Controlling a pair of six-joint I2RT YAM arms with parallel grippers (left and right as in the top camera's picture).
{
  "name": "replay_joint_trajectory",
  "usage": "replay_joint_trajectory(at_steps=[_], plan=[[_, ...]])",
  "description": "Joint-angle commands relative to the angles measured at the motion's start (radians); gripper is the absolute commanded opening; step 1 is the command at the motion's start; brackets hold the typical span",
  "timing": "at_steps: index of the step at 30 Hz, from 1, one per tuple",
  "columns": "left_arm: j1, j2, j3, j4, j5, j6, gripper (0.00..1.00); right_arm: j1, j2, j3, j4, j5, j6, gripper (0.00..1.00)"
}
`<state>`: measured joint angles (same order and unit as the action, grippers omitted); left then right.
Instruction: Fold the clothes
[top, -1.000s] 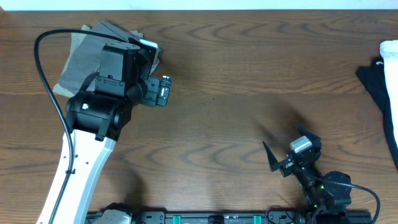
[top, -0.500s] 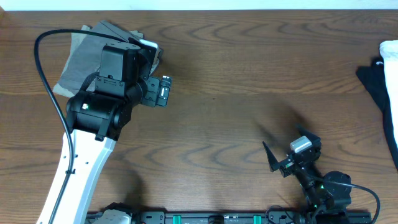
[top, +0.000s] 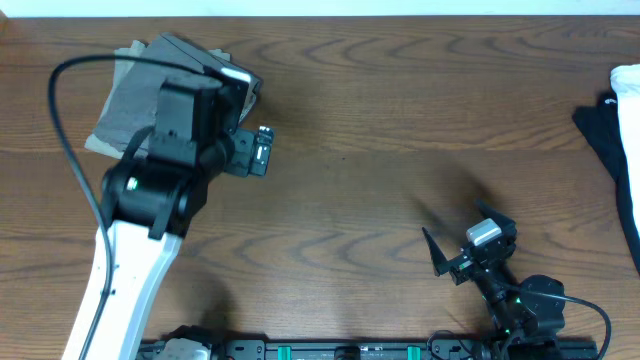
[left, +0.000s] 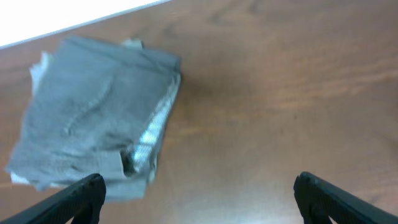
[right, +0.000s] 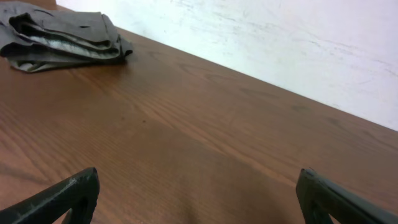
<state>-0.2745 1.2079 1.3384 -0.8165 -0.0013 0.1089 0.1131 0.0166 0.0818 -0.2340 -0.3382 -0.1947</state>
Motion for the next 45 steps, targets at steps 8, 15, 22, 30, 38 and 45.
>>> replay_joint_trajectory(at_steps=[8,15,22,30,38,45], plan=[[0.107,-0.335,-0.349,0.366,-0.006,0.005,0.98,-0.014,-0.007,-0.007,0.003,-0.006,0.011,0.99],[0.176,-0.620,-0.656,0.548,0.019,-0.003,0.98,-0.014,-0.007,-0.007,0.003,-0.006,0.011,0.99],[0.203,-0.869,-0.815,0.557,0.014,0.000,0.98,-0.014,-0.007,-0.007,0.003,-0.006,0.011,0.99],[0.203,-1.067,-0.916,0.557,0.008,0.002,0.98,-0.014,-0.007,-0.007,0.003,-0.006,0.011,0.99],[0.202,-1.207,-1.066,0.566,0.013,0.002,0.98,-0.014,-0.007,-0.007,0.003,-0.006,0.011,0.99],[0.201,-1.206,-1.208,0.647,0.019,-0.002,0.98,-0.014,-0.007,-0.007,0.003,-0.006,0.011,0.99]])
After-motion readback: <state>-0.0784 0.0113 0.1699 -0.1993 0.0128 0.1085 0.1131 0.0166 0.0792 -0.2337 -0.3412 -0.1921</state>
